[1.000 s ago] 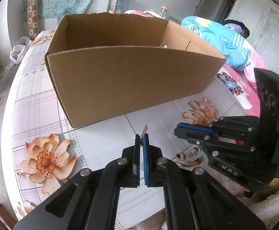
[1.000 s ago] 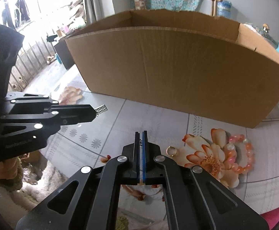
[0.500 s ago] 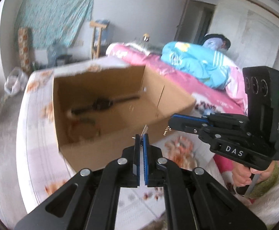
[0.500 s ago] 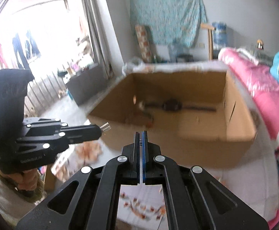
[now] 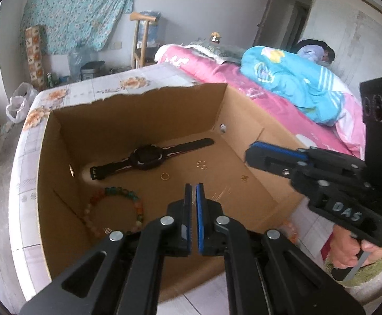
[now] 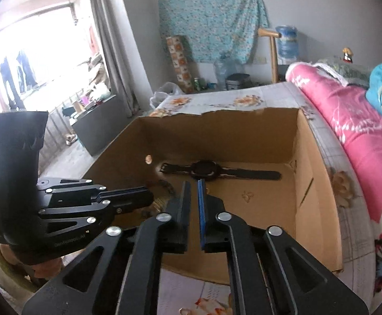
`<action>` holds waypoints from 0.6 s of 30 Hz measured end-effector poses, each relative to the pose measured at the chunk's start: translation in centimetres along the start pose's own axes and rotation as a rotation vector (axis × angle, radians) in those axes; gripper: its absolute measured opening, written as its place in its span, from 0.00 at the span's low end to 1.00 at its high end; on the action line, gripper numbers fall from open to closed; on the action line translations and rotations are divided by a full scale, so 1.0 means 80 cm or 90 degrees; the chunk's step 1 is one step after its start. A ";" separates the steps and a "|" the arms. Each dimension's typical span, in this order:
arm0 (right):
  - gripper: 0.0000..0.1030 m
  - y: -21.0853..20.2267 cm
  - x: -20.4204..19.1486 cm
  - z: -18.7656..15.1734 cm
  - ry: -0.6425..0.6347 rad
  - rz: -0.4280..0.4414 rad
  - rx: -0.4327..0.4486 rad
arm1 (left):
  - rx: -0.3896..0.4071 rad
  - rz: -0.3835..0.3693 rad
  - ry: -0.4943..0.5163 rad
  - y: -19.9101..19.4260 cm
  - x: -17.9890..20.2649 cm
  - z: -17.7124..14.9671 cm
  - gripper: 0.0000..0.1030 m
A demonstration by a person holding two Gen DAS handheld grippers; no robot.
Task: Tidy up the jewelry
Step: 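Carry both grippers over the box and open them inside it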
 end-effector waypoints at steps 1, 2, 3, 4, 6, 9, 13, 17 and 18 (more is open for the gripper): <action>0.12 -0.003 0.002 -0.003 0.005 0.000 0.002 | -0.001 -0.001 -0.003 0.001 -0.001 -0.001 0.04; 0.13 -0.007 0.005 -0.005 0.011 -0.001 0.005 | 0.000 -0.002 -0.007 0.000 -0.002 -0.004 0.05; 0.13 -0.010 0.007 -0.008 0.014 -0.003 0.007 | 0.003 -0.003 -0.009 -0.002 -0.003 -0.005 0.06; 0.14 -0.012 0.010 -0.009 0.018 -0.005 0.008 | 0.005 -0.003 -0.013 -0.004 -0.005 -0.006 0.06; 0.14 -0.018 0.016 -0.014 0.030 -0.004 0.009 | 0.011 -0.003 -0.018 -0.010 -0.007 -0.009 0.06; 0.17 -0.029 0.021 -0.022 0.044 -0.002 0.014 | 0.026 -0.001 -0.023 -0.024 -0.009 -0.016 0.06; 0.27 -0.041 0.022 -0.035 0.059 0.006 0.016 | 0.038 0.005 -0.030 -0.042 -0.007 -0.029 0.21; 0.31 -0.052 0.013 -0.048 0.064 0.005 0.019 | 0.053 0.017 -0.032 -0.061 -0.002 -0.047 0.39; 0.33 -0.054 0.011 -0.050 0.063 0.005 0.020 | 0.056 0.019 -0.032 -0.065 -0.001 -0.051 0.41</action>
Point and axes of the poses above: each gripper's, at about its wrist camera, not at the fingertips, and y roughly the way its jaws point, x to its right, z to its top, the point moved 8 cm from there along y, roughly the way its jaws point, and after that the axes turned 15 degrees about -x, right-handed, at the moved point
